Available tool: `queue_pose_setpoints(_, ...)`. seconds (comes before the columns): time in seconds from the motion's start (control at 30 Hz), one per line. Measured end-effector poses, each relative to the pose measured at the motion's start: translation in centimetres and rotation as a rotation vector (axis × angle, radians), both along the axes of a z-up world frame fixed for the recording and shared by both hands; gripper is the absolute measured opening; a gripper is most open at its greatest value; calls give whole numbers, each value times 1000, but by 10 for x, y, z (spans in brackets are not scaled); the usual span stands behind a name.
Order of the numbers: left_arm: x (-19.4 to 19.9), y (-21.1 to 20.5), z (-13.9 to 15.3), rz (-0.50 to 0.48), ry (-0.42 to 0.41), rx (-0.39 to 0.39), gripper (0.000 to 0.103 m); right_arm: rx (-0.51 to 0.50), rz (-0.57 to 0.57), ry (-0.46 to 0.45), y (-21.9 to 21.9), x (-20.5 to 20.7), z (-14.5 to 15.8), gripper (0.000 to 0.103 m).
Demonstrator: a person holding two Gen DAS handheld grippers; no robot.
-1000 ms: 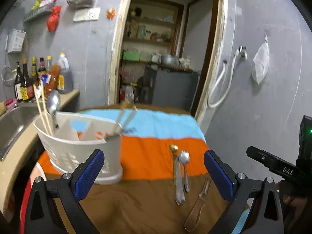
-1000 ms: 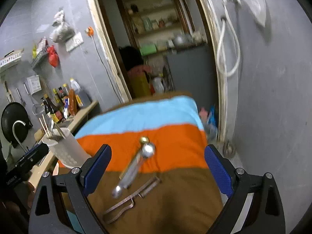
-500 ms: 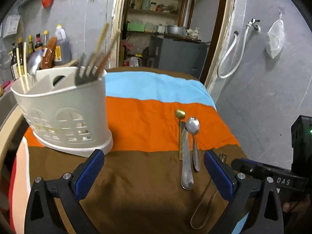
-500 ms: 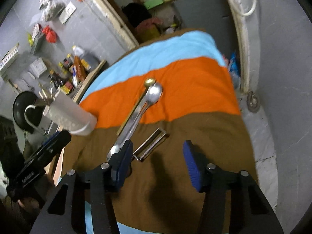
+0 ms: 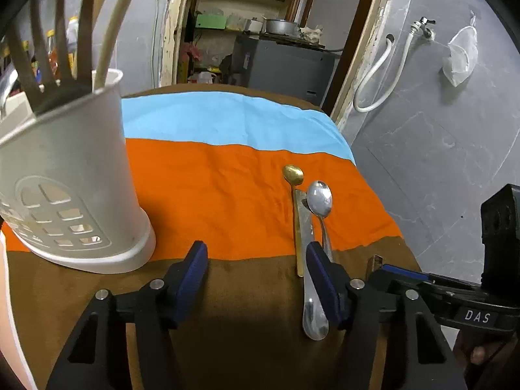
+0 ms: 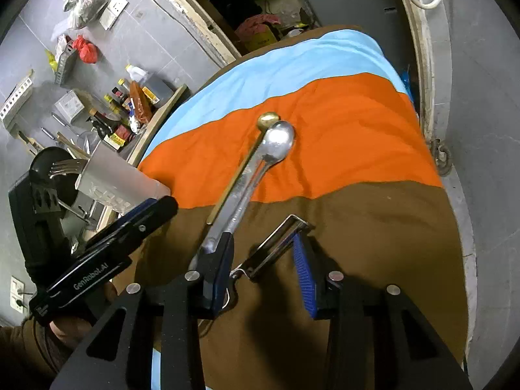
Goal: Organize utensils
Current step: 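Move both tools back down to the spoons and tongs on the blanket, then grasp the gold spoon with the left tool while the right tool grasps the metal tongs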
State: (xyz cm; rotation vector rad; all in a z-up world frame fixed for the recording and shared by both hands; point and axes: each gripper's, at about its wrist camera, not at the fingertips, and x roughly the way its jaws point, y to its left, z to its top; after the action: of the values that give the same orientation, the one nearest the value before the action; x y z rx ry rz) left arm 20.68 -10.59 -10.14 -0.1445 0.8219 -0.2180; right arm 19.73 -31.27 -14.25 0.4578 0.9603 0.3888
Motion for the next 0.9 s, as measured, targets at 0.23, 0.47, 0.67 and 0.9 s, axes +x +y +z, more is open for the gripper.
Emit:
queue_pose_setpoints(0.23,8,-3,-8,-25,30,-21,48,-24,-21,59,6,18,-5,22)
queue_pose_setpoints(0.47,25,-11,-12,-40,49,-73,29,5,-20,65,-1,30,-10,16)
queue_pose_setpoints(0.67,54,-33,-18,-64,72,-66,26,-41,-15,42,-12,47,-9,16)
queue_pose_setpoints(0.9,93,-40,-25,-51,121,-60,26,-27,-18,30,-29,70,-12,15)
